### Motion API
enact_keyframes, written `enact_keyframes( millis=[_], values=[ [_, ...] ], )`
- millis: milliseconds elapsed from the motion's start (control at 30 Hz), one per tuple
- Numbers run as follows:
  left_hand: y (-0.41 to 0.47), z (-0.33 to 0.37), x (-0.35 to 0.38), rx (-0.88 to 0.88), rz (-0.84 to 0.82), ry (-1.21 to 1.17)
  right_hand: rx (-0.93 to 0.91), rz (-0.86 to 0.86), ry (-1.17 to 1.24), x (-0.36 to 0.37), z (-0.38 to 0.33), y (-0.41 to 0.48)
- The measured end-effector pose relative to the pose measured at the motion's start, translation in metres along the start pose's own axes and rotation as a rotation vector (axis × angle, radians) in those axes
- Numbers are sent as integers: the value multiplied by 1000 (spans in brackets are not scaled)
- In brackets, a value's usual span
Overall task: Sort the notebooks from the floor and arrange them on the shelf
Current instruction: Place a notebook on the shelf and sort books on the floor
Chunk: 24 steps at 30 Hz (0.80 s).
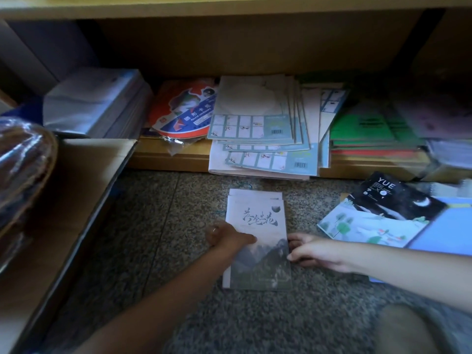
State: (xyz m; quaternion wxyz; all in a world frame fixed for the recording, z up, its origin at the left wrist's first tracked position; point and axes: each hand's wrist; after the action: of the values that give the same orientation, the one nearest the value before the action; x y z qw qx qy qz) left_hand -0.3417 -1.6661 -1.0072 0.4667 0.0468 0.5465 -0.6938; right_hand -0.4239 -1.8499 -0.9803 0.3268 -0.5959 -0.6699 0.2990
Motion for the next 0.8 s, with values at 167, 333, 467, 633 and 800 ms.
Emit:
enact_keyframes(
  millis=[167, 333, 467, 633, 800],
  values=[
    [-16, -4, -1, 133, 188, 0, -5, 24, 36, 2, -1, 4],
    [-25, -13, -2, 317, 19, -467, -26, 82, 58, -2, -3, -6],
    [-40, -6, 2, 375, 10, -613, -22, 61, 284, -12, -11, -21],
    [-48, 12, 0, 403, -49, -591, -156, 36, 348, -25, -17, -52],
    [-45, 27, 3, 433, -220, -549, -294, 225, 301, -52, -14, -83]
  ],
)
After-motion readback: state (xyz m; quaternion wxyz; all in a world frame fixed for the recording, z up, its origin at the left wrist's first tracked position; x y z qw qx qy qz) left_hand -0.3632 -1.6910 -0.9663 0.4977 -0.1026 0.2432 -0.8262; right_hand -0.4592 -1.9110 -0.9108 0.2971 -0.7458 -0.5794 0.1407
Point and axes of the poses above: each hand's wrist, its own y-axis towards the middle knuckle, its own x-axis out of the palm, z = x × y, and after that the axes turned 9 degrees about y, right-handed
